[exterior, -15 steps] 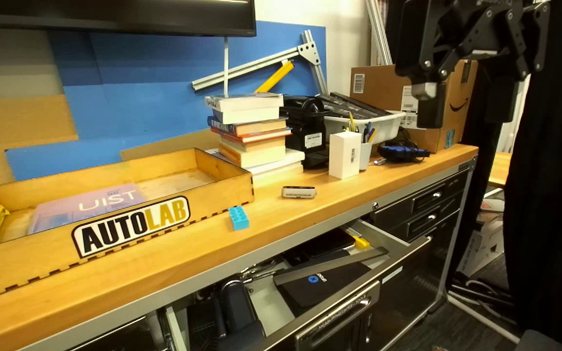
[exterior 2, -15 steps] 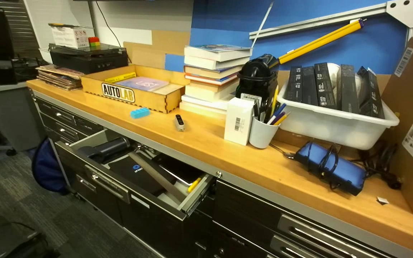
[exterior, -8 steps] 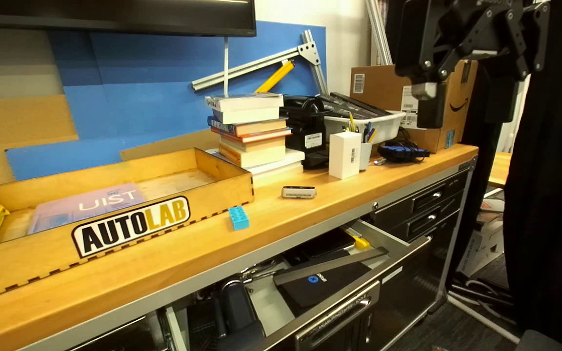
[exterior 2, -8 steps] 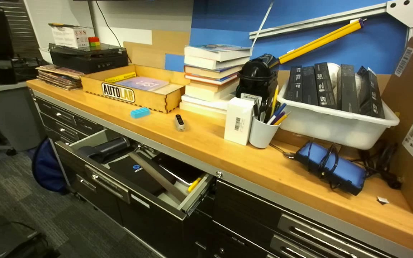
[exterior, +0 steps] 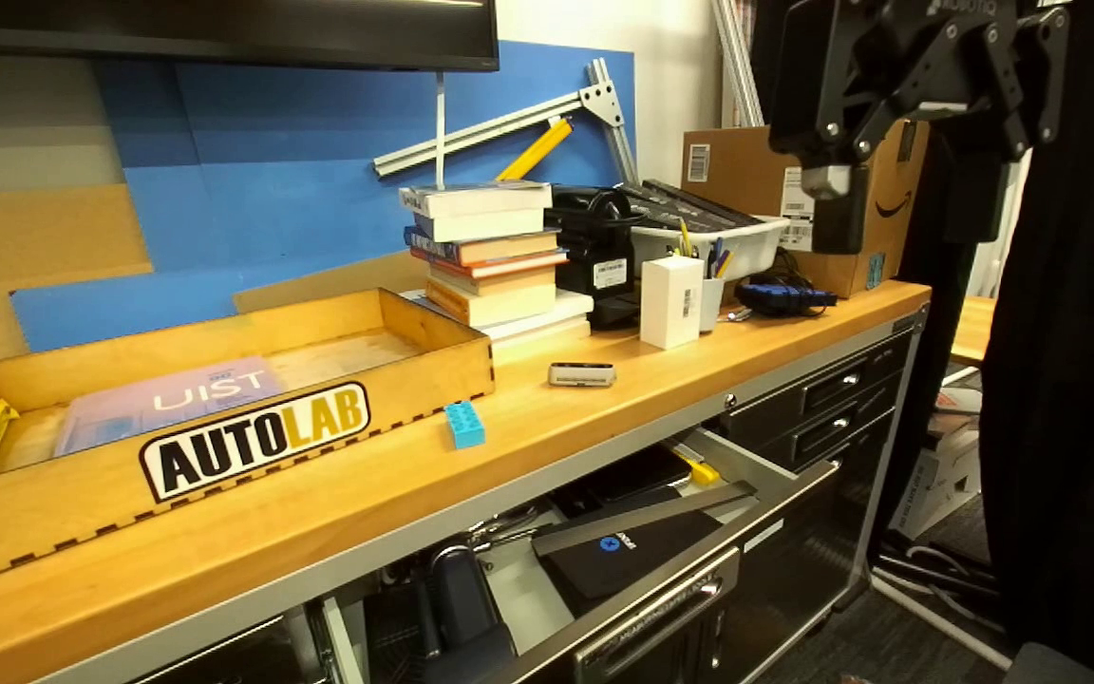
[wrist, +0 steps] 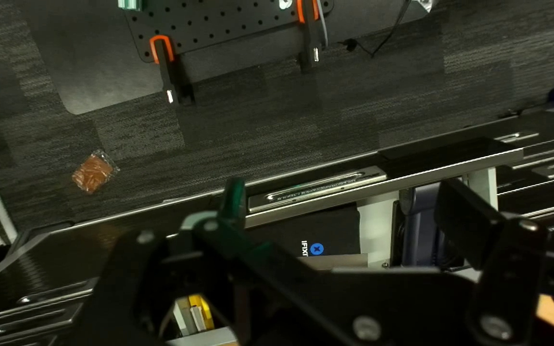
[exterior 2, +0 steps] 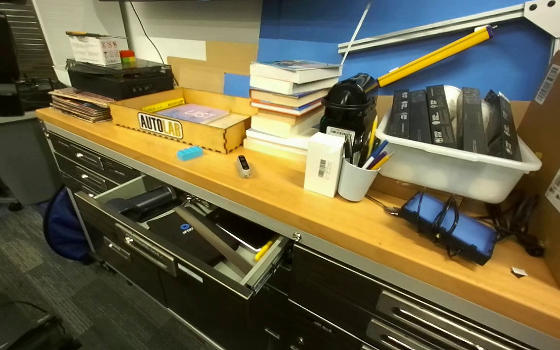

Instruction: Pick up the blue object and put it in the open drawer and close it

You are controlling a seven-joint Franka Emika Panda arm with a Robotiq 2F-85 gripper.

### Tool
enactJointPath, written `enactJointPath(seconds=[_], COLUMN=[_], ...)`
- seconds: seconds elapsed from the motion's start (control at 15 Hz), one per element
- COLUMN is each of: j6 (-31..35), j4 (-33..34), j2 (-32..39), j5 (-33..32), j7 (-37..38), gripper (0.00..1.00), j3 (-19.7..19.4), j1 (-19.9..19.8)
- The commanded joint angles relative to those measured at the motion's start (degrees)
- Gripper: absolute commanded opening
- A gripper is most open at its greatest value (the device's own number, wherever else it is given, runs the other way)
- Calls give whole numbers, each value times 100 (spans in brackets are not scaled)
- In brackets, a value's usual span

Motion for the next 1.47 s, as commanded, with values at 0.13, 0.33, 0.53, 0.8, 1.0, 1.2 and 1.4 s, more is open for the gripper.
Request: enactJointPath(seconds=[0.13,0.33,0.53,0.8,1.0,1.2,1.4], j6=[659,1131,1571,2322,2909,3113,3043], j4=[865,1409,1953,2470,2746,3000,3262], j2=[1479,2495,3461,4452,5011,5427,5801], j5=[82,-108,-392,-681,-897,-1128,-1178], j7=[-75,217,748,1658,2300,2660,2719], gripper=[100,100,100,100,100,100,100], j3=[340,697,920,921,798,635,463], j1=[8,25,73,247,436,617,759])
